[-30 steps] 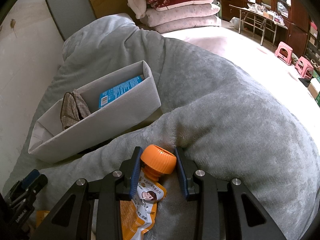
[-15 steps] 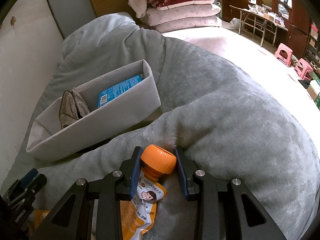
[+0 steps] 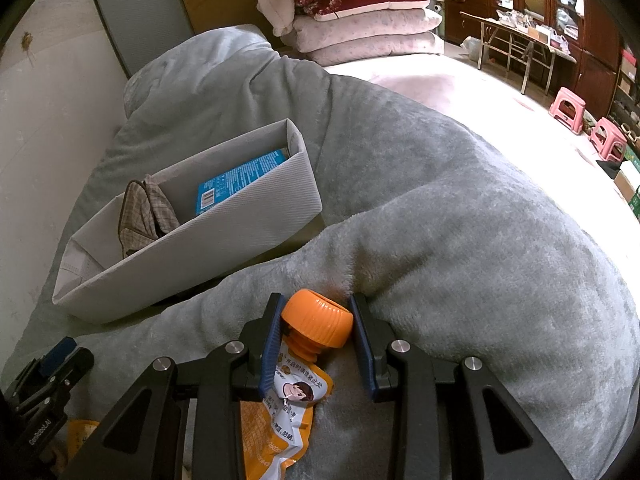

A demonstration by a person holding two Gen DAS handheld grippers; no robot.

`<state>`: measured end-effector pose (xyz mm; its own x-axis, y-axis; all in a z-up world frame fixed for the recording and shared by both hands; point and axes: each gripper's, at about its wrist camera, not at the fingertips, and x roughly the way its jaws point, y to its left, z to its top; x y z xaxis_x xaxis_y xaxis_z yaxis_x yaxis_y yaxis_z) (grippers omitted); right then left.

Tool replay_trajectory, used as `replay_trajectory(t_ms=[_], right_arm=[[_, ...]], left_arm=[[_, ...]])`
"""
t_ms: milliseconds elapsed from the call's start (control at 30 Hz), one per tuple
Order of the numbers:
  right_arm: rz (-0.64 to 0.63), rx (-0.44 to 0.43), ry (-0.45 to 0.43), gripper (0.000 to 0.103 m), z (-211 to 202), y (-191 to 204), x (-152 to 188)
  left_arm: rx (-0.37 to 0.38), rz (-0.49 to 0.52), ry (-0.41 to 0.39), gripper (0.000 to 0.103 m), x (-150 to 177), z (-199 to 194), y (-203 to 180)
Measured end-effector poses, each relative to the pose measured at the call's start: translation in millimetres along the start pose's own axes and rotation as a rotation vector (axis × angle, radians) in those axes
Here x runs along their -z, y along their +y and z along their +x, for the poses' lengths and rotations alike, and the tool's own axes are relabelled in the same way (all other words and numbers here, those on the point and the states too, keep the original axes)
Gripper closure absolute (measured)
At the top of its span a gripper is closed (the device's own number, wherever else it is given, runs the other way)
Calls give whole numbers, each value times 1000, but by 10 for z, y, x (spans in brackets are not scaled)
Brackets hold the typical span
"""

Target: Organize objects

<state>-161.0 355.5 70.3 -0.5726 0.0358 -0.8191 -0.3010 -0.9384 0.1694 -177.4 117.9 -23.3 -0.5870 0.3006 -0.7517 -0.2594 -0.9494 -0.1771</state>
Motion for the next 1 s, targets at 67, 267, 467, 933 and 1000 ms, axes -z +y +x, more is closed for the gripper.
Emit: replay_trajectory(t_ms=[67, 267, 467, 933, 1000], right_arm=[[-2, -4, -1, 71, -5, -2, -5], [-6, -19, -12, 71, -37, -23, -19], [-23, -44, -25, 72, -119, -6, -65], [-109, -194, -133, 72, -572, 343, -630], [-119, -175, -169, 72, -601, 427, -742]], left_arm=[[0, 0, 0, 48, 3, -2, 1], [1, 0, 0, 48, 8, -6, 3], [8, -2, -1, 48, -11, -3, 6], [139, -30, -40, 48, -369, -155, 58], [137, -21, -60, 48, -489, -183, 47]])
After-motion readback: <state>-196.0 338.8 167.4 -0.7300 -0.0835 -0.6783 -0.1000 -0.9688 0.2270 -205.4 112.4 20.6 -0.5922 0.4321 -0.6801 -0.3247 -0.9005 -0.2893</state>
